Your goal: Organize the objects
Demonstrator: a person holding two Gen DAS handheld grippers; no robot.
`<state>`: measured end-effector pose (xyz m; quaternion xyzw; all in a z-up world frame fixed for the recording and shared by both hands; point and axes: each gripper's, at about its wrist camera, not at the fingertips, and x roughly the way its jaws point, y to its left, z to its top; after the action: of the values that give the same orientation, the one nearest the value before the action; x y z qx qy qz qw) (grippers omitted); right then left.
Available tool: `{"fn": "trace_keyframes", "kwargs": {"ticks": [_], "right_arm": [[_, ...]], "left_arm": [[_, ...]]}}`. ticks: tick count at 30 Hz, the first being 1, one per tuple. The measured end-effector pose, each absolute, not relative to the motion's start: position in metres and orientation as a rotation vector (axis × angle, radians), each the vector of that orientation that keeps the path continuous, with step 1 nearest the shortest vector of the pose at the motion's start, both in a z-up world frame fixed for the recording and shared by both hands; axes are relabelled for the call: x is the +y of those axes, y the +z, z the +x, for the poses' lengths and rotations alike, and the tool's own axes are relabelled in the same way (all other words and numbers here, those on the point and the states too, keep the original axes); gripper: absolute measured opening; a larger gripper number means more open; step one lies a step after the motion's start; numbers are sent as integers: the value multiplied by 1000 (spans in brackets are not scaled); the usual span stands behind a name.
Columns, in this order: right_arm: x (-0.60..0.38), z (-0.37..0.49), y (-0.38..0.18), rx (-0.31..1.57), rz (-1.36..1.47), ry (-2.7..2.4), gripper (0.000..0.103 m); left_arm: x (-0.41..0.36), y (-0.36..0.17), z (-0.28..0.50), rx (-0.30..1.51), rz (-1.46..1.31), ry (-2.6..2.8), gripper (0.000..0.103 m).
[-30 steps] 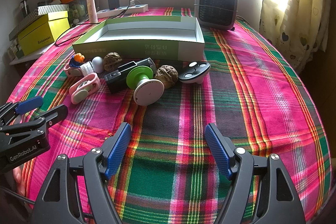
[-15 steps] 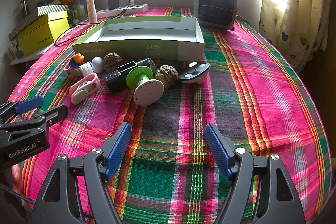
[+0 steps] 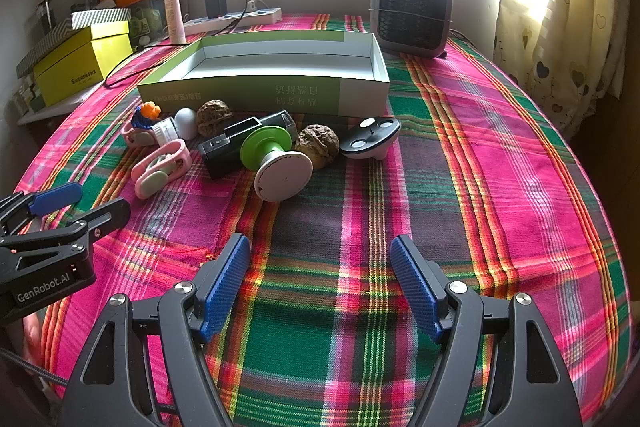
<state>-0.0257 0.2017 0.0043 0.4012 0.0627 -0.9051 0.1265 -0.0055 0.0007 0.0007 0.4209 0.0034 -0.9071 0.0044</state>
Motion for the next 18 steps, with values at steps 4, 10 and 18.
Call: {"fn": "trace_keyframes", "kwargs": {"ticks": [4, 10, 18], "right_arm": [[201, -26, 4, 183, 1168, -2635, 73], [201, -25, 4, 183, 1168, -2635, 73], [201, -25, 4, 183, 1168, -2635, 73]], "left_arm": [[1, 1, -5, 11, 1317, -2842, 75], [2, 1, -6, 9, 1318, -2844, 75], [2, 1, -6, 10, 1316, -2844, 75]]}}
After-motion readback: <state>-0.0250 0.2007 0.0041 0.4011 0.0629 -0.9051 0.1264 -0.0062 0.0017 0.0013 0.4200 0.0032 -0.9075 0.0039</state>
